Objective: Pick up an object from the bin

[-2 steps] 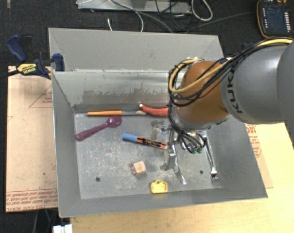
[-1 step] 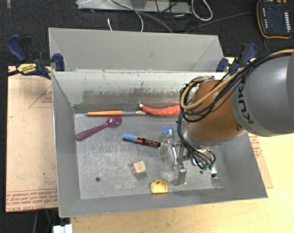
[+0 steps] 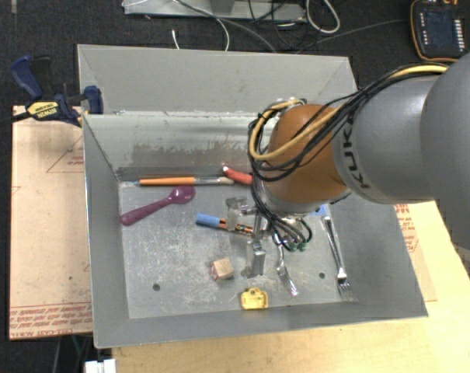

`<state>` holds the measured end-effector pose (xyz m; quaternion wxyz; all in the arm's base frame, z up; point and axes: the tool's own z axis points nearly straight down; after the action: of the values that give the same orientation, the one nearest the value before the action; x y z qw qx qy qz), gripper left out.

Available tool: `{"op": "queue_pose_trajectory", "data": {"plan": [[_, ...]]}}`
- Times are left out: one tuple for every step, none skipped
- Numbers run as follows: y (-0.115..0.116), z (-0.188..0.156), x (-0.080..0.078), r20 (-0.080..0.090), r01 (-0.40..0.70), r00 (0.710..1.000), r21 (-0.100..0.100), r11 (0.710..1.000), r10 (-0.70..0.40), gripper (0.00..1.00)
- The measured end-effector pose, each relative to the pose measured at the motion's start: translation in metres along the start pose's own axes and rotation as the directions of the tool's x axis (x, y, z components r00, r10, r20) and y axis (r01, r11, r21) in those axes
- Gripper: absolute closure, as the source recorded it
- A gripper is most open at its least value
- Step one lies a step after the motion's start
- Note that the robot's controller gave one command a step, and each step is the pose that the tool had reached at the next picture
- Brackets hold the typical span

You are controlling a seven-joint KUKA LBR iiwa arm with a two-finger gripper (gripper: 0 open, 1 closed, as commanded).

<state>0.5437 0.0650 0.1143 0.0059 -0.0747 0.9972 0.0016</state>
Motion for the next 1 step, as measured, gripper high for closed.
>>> {"op": "queue_pose_trajectory", "data": {"plan": [[0.0075,0.0220,0.0488,-0.023,0.132,0.991,0.004,0.991,-0.131,0.00]]}}
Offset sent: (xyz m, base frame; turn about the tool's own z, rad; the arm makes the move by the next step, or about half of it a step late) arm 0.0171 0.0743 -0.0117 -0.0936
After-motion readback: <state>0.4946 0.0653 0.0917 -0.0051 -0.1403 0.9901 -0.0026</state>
